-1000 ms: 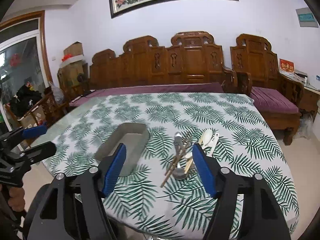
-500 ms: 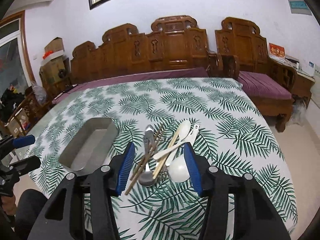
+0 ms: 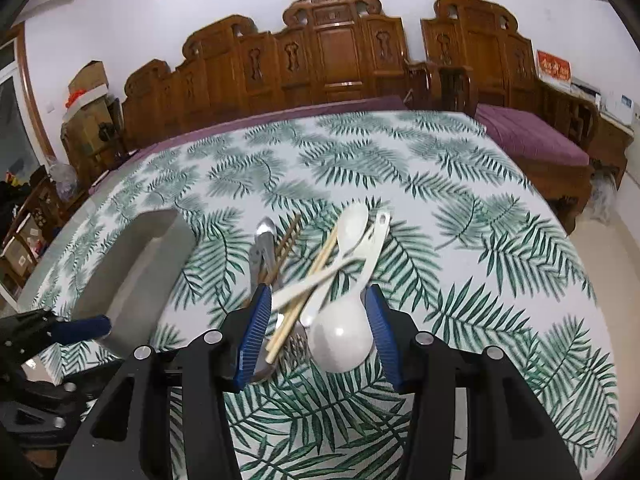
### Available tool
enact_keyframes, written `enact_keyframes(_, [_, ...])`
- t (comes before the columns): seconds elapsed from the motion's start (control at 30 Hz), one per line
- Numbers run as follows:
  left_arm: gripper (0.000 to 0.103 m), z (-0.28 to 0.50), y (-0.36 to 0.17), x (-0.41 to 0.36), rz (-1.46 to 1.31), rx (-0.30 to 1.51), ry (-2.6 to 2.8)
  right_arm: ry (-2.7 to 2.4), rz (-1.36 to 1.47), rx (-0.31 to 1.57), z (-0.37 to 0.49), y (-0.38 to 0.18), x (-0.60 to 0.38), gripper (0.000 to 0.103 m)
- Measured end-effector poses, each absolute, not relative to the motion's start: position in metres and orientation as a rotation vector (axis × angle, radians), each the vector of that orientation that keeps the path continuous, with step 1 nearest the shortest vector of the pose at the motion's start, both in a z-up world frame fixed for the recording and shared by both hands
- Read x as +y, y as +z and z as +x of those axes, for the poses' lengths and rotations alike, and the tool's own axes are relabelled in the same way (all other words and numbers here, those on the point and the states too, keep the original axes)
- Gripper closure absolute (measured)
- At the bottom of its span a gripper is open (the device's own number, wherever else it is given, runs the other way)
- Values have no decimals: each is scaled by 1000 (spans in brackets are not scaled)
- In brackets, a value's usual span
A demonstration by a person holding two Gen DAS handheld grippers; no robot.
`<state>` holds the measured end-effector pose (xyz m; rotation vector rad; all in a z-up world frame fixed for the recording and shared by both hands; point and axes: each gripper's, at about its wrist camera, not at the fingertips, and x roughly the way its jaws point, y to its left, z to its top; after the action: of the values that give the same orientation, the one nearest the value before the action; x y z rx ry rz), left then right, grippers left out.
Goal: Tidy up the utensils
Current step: 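Grasp a wooden chopstick with the left tool while the right tool grasps the white ladle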
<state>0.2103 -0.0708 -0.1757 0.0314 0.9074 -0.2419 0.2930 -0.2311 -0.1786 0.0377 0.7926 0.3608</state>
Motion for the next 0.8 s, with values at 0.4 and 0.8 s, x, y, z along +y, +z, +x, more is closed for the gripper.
enact_keyframes(0.4, [77, 240, -231, -92, 22, 1016, -269, 351, 66, 824, 301, -197, -239, 51])
enact_keyframes(0.8, [99, 239, -235, -84, 19, 1015, -268, 356, 30, 829, 297, -197, -229, 51])
